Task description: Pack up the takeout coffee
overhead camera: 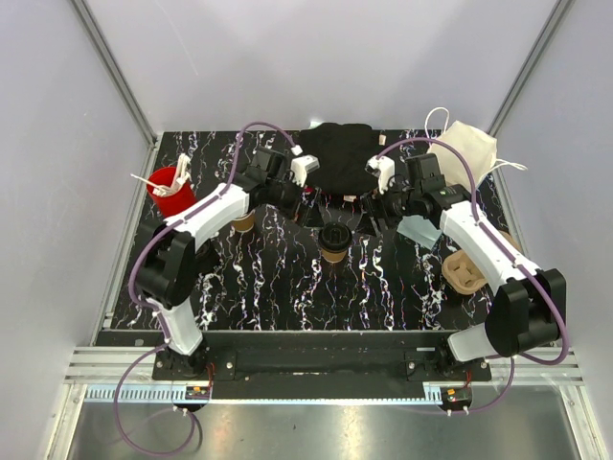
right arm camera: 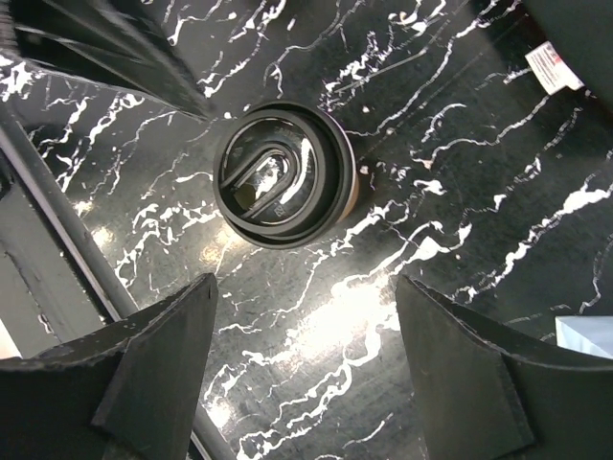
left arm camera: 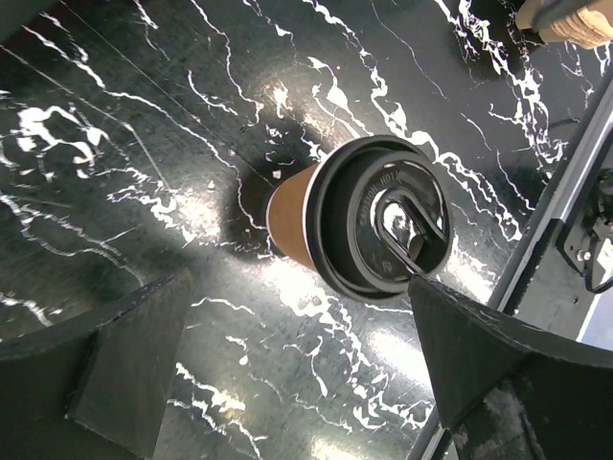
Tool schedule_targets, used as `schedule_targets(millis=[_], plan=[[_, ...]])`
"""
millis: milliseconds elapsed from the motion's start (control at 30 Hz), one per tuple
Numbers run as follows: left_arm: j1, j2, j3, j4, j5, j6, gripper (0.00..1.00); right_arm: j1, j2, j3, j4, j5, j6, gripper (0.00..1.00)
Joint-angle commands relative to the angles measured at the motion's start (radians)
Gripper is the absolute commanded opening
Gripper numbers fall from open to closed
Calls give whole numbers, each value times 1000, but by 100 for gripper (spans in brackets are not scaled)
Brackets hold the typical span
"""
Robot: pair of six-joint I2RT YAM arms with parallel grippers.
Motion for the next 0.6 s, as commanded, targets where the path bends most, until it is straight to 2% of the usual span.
schedule_targets(millis=[0, 567], plan=[[-7, 38, 59, 61, 74, -44, 99, 2, -8, -15, 56, -47, 15, 79], [-24, 148, 90, 93, 167, -84, 99, 2, -10, -45, 65, -58, 9, 74]])
